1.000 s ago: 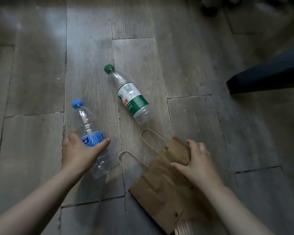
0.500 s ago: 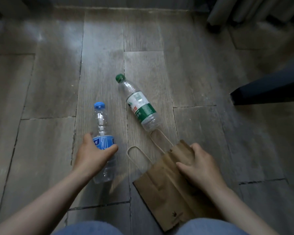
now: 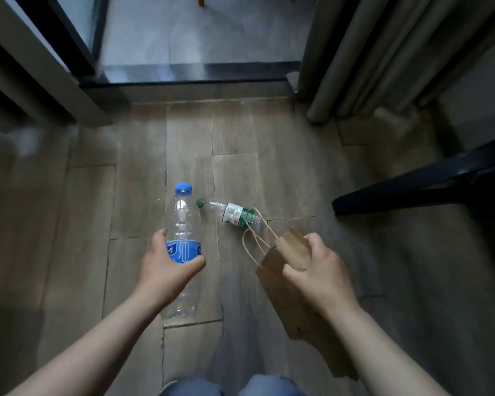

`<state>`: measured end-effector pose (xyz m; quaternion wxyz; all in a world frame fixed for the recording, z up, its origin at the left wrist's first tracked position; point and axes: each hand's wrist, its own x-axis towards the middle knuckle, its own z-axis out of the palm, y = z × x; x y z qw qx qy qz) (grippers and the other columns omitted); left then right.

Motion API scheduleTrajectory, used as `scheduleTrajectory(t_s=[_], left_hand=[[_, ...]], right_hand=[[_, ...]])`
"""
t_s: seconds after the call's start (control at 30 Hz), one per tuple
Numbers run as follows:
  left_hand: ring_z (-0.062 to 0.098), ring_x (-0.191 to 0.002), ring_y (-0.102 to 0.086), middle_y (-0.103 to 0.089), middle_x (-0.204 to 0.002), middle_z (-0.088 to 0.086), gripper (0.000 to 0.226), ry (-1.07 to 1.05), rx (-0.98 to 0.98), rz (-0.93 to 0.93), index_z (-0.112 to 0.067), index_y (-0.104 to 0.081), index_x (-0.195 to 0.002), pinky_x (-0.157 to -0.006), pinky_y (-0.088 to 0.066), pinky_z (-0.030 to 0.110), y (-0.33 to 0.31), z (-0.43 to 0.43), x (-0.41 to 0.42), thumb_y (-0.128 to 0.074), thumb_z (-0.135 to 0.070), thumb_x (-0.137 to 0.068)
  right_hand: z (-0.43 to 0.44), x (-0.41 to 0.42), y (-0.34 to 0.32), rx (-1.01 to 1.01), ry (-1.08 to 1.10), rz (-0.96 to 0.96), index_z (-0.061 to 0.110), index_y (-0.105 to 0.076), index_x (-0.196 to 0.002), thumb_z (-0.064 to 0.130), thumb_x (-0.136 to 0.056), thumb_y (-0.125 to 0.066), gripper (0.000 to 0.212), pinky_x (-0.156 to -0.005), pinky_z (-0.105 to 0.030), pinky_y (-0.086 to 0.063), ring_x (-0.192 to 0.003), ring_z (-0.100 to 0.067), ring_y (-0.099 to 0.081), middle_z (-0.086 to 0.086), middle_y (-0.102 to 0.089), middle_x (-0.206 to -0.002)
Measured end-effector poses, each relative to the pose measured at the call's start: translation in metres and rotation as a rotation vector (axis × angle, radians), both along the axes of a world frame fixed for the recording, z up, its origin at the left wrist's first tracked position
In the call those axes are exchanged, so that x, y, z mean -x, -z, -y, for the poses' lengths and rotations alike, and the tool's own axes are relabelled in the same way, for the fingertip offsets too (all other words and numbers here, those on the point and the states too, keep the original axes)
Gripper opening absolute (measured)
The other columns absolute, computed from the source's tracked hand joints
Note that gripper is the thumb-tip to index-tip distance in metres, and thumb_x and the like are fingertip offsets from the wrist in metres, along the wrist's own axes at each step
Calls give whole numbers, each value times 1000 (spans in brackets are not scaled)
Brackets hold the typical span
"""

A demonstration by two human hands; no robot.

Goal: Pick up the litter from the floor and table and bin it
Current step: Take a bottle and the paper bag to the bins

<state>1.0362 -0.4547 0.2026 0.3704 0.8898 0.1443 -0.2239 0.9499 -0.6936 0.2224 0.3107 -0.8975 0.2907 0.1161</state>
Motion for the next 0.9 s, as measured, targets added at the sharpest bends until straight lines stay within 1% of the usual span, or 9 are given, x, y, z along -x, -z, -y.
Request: scheduleTrajectory(t_s=[0.07, 0.2, 0.33, 0.47, 0.53, 0.6, 0.67, 0.77, 0.9], left_hand=[[0, -72, -48, -43, -86, -17, 92, 17, 23, -5, -22, -26, -145, -53, -33, 15, -54, 6, 7, -76, -34, -68], [1, -72, -49, -44, -85, -18, 92, 44, 56, 5, -20, -27, -145, -52, -34, 14, -170, 20, 17, -76, -33, -69], [3, -71, -53, -49, -84, -14, 92, 40, 110, 4, -17, -28, -145, -50, -36, 17, -291, 35, 27, -76, -34, -69], [4, -72, -57, -55, -85, -13, 90, 111, 165, 55, -20, -31, -145, -51, -38, 16, -409, 55, 45, -77, -32, -68], [6, -72, -60, -60, -84, -11, 82, 144, 207, 94, -23, -38, -138, -53, -43, 18, -455, 63, 53, -78, -30, -66], [7, -70, -62, -64, -82, -8, 71, 184, 239, 163, -26, -46, -128, -56, -47, 20, -501, 72, 57, -78, -29, -65], [4, -69, -62, -65, -82, -9, 65, 258, 268, 225, -29, -48, -122, -55, -45, 17, -544, 81, 55, -78, -28, -64], [-1, -71, -61, -65, -82, -14, 61, 365, 332, 333, -37, -47, -115, -58, -44, 16, -601, 91, 48, -79, -27, -64], [-10, -72, -61, -63, -81, -17, 65, 475, 446, 449, -44, -39, -113, -53, -43, 8, -665, 98, 44, -80, -29, -65]], right_hand=[[5, 5, -56, 11, 18, 9, 24, -49, -106, 33, -73, -69, 40, -70, -35, -50, -90, -28, -62, -2, -65, -97], [15, 23, -175, -11, 99, 85, 26, -50, -99, 31, -71, -71, 35, -65, -32, -48, -83, -26, -62, -1, -65, -88], [26, 48, -296, -81, 183, 186, 29, -52, -94, 30, -68, -73, 34, -61, -29, -49, -73, -12, -61, 11, -63, -79], [36, 73, -409, -99, 272, 323, 29, -54, -92, 27, -67, -75, 33, -59, -21, -50, -68, 1, -61, 11, -65, -74], [40, 84, -458, -92, 301, 391, 27, -55, -91, 24, -67, -76, 32, -55, -11, -46, -68, 5, -61, 13, -65, -71], [44, 91, -506, -58, 325, 476, 27, -55, -91, 22, -67, -77, 33, -54, -8, -43, -69, 8, -61, 14, -64, -70], [48, 98, -552, -21, 343, 543, 25, -57, -93, 23, -68, -77, 33, -58, -12, -46, -69, 1, -63, 12, -65, -73], [52, 109, -615, 19, 358, 644, 23, -58, -95, 21, -71, -77, 31, -65, -25, -53, -69, -1, -64, 10, -67, -76], [47, 127, -684, 46, 412, 801, 26, -58, -92, 20, -73, -74, 26, -66, -22, -53, -71, 0, -65, 11, -68, -74]])
